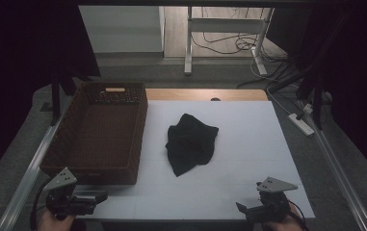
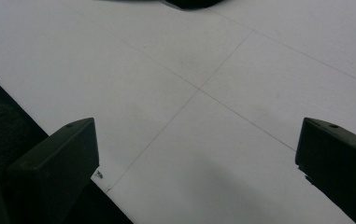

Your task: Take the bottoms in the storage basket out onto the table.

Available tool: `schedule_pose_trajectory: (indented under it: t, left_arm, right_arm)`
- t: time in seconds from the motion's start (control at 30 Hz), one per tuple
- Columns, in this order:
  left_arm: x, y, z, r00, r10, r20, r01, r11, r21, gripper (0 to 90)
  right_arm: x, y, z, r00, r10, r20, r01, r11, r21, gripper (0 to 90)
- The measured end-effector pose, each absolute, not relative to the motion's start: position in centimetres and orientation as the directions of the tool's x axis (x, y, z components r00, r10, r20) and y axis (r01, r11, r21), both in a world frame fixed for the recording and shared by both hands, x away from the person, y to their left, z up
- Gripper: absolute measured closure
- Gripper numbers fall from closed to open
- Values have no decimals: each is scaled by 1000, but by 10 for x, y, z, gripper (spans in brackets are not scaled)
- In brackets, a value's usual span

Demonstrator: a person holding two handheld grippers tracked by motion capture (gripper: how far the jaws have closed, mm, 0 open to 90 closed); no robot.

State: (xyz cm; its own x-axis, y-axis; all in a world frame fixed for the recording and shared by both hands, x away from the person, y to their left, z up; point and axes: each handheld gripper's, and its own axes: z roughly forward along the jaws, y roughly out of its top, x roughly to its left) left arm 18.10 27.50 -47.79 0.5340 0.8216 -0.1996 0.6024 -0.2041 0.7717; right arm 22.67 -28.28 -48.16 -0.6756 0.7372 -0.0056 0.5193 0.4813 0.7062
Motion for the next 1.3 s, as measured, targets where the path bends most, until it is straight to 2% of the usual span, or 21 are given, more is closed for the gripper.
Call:
schedule_pose_trajectory:
  t: [0.9,1.3]
  left_arm:
    - [179,283,-505,518,838,-169,624,-236,745,0]
    - [182,280,-506,524,836,-160,635,-259,728,0]
  right_arm:
    - [227,-283,-481,-675,738,-4,519,479,708,0]
    - [227,-282,-482,-675,737,-9,520,485,704,0]
